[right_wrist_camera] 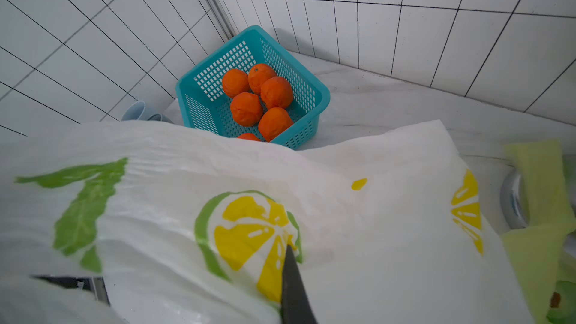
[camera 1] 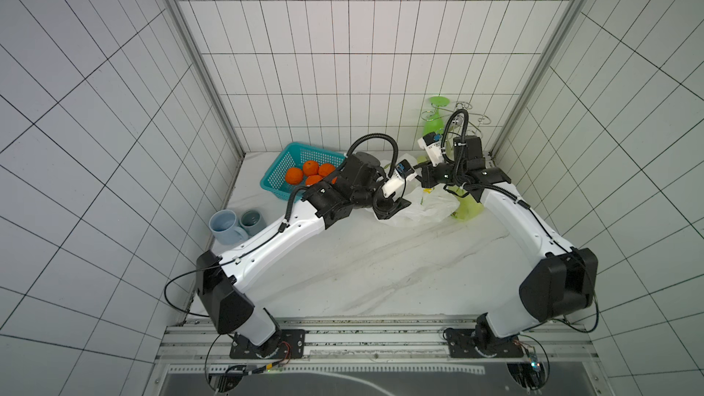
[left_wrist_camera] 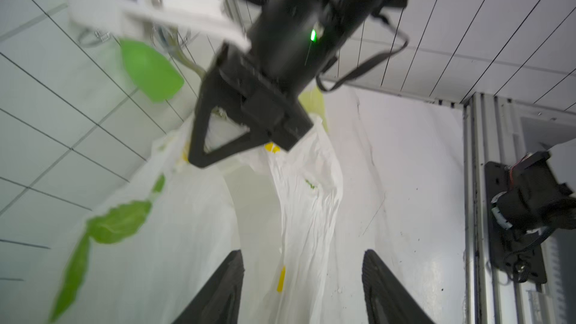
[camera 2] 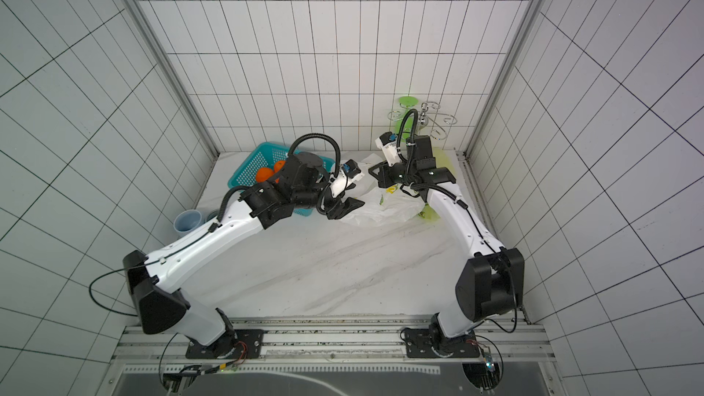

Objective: Place the oranges into plastic bags & tie knots
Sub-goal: Open the plastic bag at the center of the board.

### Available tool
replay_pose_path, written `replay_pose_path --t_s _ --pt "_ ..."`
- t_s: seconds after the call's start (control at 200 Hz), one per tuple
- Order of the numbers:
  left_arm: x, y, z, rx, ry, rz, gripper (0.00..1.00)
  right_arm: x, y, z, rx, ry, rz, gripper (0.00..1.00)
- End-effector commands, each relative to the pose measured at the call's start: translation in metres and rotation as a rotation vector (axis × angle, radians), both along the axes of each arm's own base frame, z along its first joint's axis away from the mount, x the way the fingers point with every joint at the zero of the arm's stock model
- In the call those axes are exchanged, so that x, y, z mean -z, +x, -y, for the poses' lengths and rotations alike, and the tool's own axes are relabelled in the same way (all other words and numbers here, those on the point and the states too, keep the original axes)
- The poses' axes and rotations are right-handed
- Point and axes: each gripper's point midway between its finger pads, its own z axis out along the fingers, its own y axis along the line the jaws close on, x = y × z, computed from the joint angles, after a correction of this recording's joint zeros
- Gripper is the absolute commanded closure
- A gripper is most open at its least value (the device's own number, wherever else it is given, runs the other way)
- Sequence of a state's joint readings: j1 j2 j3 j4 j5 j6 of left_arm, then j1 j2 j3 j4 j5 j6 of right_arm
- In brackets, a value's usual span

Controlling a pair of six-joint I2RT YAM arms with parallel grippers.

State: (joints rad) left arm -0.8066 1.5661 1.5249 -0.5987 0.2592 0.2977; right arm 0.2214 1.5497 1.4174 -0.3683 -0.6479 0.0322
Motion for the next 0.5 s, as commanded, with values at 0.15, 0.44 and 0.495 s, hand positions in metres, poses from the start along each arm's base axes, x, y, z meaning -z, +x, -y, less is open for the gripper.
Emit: replay_pose_path --t_s 0.15,0.44,0.495 --pt "0.036 -0.042 0.040 0.254 -0.089 -0.123 0.38 -0.030 -0.012 -0.012 -0.014 0.354 -0.047 0.98" --pt "-0.002 -0.098 0.063 0.521 -0.271 -0.265 0.37 -0.010 -0.001 -0.001 0.094 0.356 -0.088 0.99" --pt "-0.009 -0.110 0.054 0.567 -0.283 -0.268 0.36 -0.004 0.002 0.004 0.114 0.328 -0.082 0.99"
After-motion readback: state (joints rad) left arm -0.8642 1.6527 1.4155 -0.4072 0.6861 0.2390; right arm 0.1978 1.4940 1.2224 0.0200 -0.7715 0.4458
